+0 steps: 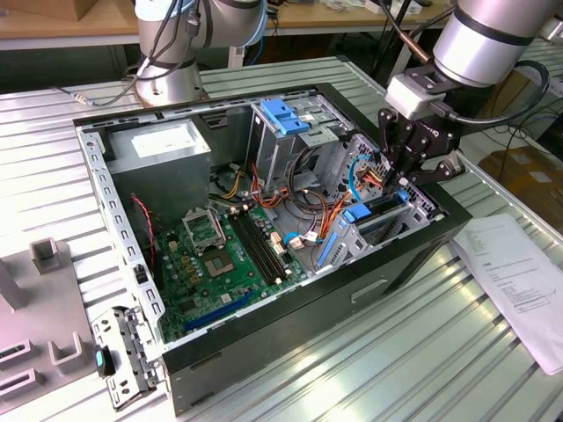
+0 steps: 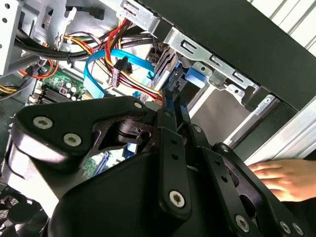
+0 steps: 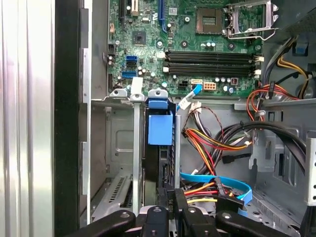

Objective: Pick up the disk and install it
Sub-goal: 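Insert the first disk wire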

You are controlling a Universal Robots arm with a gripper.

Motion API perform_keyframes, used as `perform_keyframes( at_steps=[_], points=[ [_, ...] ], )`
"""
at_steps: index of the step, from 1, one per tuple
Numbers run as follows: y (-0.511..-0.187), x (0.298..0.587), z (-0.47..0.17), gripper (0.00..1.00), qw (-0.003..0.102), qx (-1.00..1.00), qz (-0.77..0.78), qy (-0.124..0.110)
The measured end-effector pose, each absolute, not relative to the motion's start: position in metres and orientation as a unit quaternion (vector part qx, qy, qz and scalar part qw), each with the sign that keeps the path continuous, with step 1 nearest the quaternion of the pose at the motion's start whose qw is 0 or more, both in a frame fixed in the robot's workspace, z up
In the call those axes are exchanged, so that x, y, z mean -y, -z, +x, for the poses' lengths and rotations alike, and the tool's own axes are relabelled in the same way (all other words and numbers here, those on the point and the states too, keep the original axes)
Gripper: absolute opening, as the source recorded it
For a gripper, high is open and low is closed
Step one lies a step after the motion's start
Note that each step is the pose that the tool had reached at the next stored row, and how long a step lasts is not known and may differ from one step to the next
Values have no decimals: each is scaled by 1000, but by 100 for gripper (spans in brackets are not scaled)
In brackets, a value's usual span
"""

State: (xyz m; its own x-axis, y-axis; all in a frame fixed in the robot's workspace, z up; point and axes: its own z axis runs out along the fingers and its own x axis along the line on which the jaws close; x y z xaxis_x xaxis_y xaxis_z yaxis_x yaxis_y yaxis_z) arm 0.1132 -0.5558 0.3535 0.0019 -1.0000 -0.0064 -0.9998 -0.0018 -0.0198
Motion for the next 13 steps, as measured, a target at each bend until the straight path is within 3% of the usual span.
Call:
perform_keyframes(
  at_steps=[13],
  points=[
    [-349,559,113,17,9,-714,-700,4]
  ],
)
